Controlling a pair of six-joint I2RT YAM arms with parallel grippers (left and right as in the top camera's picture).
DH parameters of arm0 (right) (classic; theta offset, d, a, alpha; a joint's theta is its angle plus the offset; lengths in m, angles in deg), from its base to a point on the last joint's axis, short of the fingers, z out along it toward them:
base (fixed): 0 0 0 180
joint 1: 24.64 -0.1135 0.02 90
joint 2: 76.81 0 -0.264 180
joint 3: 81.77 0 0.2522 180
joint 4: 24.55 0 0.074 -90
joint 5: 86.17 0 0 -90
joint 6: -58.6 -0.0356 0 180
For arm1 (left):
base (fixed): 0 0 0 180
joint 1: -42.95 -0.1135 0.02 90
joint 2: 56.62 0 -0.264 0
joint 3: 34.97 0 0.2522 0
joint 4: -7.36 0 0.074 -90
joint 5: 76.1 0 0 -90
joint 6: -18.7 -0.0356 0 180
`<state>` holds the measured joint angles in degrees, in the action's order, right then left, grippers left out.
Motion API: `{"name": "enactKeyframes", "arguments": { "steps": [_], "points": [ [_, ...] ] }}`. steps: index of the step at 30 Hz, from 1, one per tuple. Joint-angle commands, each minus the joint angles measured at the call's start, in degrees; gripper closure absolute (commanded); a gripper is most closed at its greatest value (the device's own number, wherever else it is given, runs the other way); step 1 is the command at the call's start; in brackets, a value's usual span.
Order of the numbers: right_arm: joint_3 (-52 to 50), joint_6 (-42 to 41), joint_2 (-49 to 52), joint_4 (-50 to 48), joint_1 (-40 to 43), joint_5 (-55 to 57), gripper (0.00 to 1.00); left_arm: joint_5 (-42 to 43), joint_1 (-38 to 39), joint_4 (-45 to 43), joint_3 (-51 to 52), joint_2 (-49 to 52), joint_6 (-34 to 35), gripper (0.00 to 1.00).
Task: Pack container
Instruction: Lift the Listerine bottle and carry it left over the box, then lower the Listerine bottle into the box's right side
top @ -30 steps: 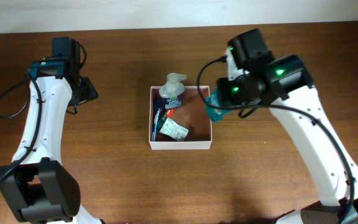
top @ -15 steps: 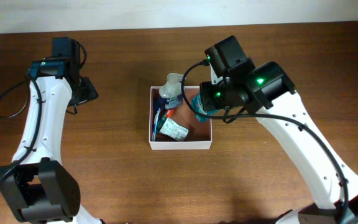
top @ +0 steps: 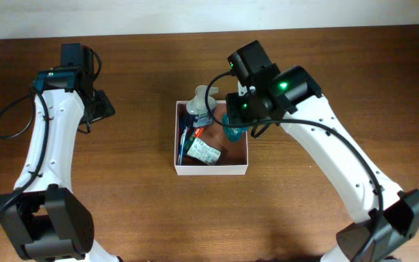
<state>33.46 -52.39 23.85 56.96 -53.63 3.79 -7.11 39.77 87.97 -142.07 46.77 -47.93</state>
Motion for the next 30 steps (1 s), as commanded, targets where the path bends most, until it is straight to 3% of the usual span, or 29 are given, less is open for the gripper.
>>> {"name": "enactKeyframes", "arguments": {
  "steps": [1,30],
  "points": [
    [1.3,-0.5,1.2,-0.7,-0.4,0.8,0.77,0.2,-0.1,0.1,-0.5,-0.2,-0.3,0.01],
    [0.7,-0.5,7.6,-1.4,-0.4,3.8,0.76,0.2,-0.1,0.1,-0.5,-0.2,-0.3,0.00]
  ]
}}
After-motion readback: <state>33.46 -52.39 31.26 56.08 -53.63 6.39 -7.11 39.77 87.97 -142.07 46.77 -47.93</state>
